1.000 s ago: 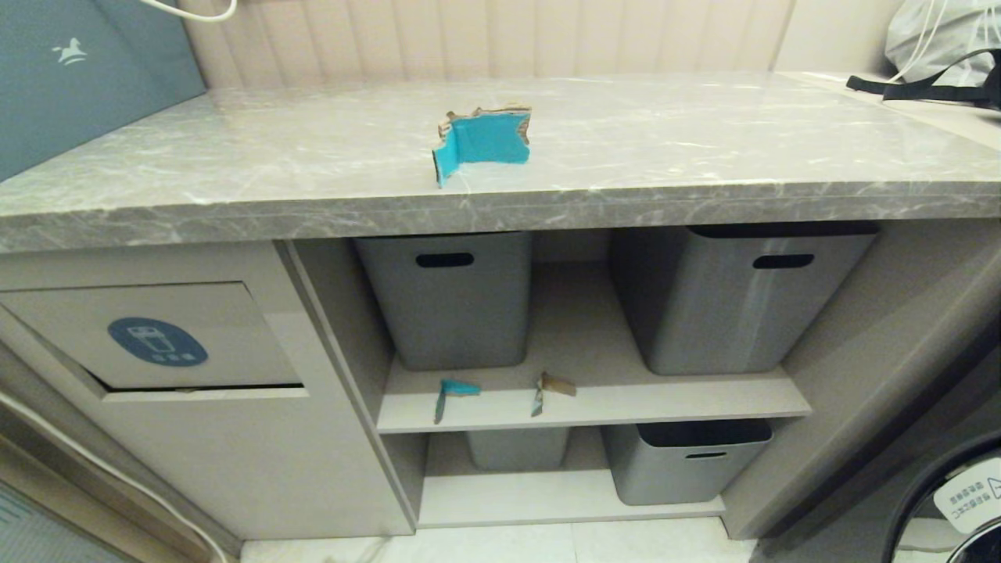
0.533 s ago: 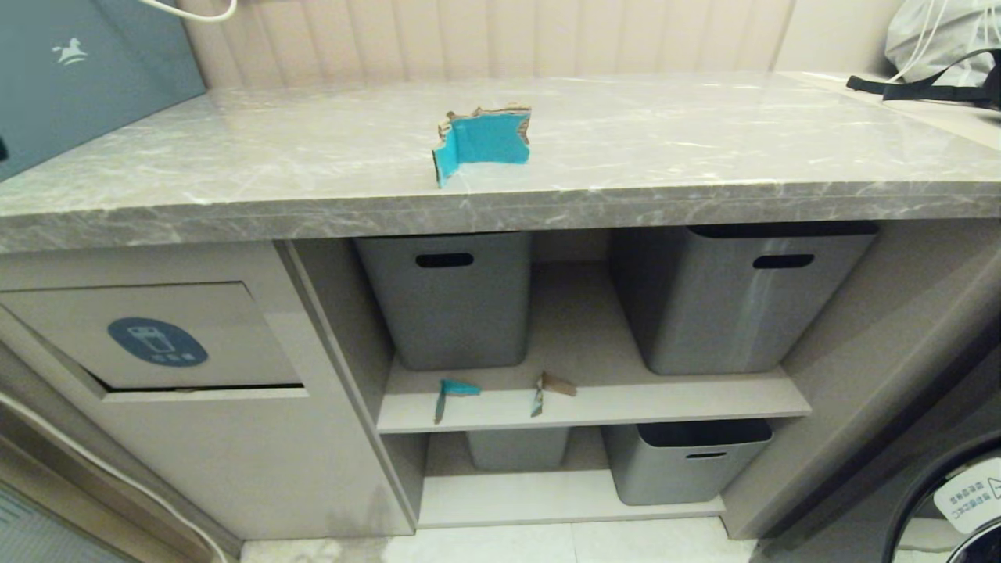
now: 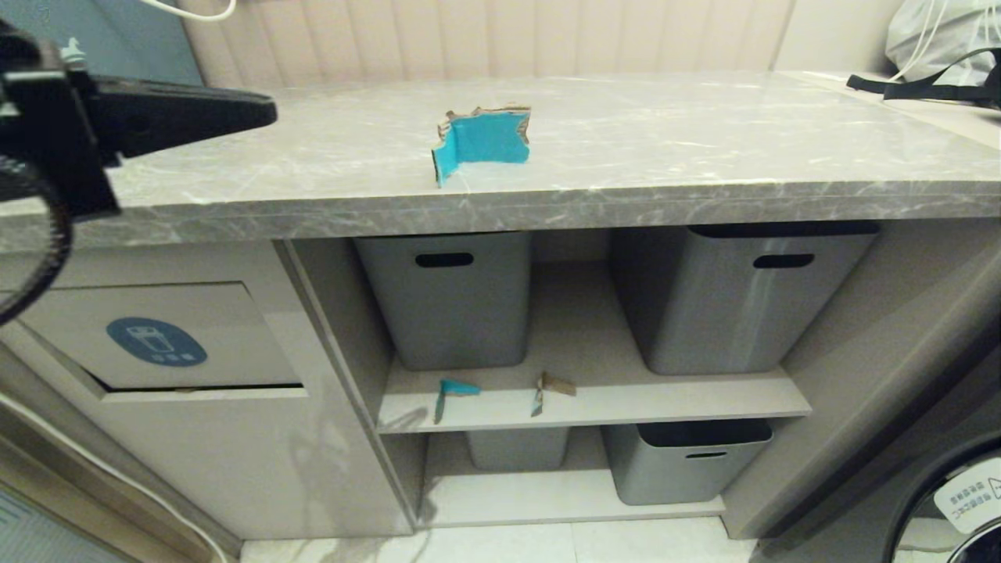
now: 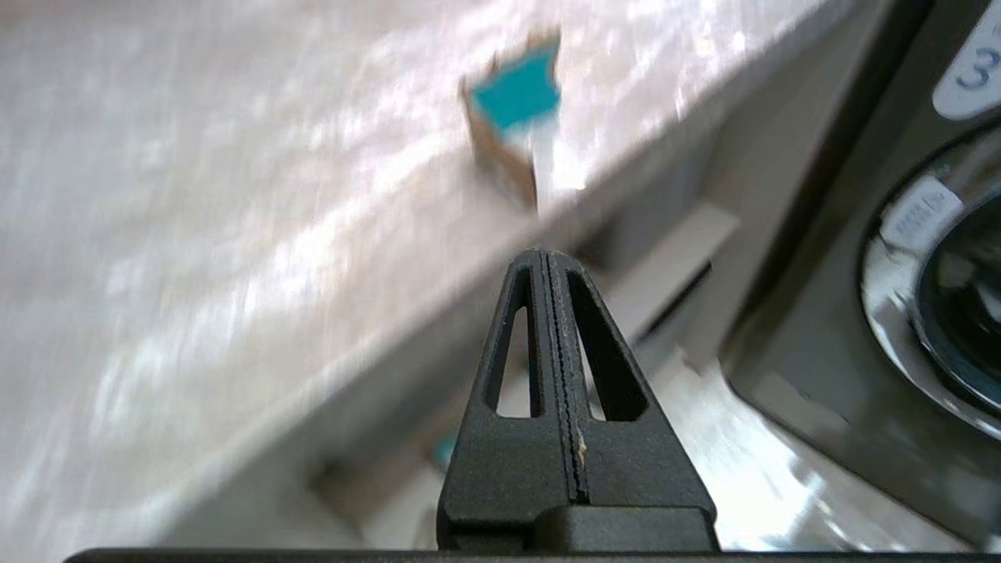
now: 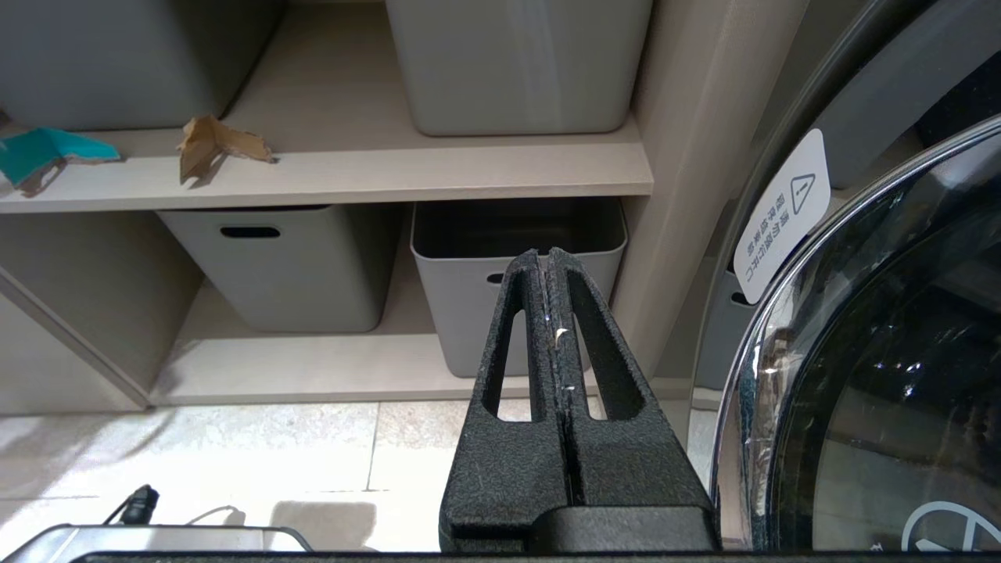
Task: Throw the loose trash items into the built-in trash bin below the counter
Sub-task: Pick up the garbage
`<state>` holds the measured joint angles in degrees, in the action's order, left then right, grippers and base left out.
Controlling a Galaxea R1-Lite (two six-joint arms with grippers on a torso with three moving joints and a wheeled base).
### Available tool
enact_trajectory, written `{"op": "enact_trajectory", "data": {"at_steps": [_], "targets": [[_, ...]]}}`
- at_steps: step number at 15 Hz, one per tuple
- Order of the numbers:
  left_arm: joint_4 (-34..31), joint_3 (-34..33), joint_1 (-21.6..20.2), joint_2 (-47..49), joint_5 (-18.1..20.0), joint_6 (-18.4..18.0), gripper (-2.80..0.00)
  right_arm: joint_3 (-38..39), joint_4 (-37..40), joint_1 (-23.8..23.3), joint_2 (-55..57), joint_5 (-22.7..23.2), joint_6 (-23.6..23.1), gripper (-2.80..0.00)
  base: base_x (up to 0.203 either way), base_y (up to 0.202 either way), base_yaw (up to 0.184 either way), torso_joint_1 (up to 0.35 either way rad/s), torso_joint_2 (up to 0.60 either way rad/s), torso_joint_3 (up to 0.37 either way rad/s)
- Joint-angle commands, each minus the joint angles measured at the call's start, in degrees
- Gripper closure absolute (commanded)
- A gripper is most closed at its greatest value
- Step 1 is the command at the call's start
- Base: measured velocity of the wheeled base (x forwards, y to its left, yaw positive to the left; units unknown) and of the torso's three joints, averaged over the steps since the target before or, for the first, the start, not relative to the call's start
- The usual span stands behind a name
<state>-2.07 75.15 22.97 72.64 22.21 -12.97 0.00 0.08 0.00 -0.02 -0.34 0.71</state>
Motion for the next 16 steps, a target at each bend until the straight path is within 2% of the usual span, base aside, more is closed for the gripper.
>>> {"op": "enact_trajectory", "data": {"at_steps": [1,4,7,8,16], "targets": [[2.9,-0.1,2.0,5.2,-0.4,-0.2,0.00,0.0,0.0,-0.1,0.0,0.0,0.0,0.00,0.000,0.000,0.000,0.000,0.00,0.000],[3.5,0.4,2.6,7.8,-0.7,-2.0,0.00,0.0,0.0,0.0,0.0,0.0,0.0,0.00,0.000,0.000,0.000,0.000,0.00,0.000],[3.5,1.8,3.9,8.8,-0.7,-2.0,0.00,0.0,0.0,0.0,0.0,0.0,0.0,0.00,0.000,0.000,0.000,0.000,0.00,0.000],[3.6,2.7,4.4,9.5,-0.7,-2.0,-2.80,0.0,0.0,0.0,0.0,0.0,0.0,0.00,0.000,0.000,0.000,0.000,0.00,0.000],[3.5,5.2,5.1,14.1,-0.8,-2.3,-2.80,0.0,0.0,0.0,0.0,0.0,0.0,0.00,0.000,0.000,0.000,0.000,0.00,0.000]]}}
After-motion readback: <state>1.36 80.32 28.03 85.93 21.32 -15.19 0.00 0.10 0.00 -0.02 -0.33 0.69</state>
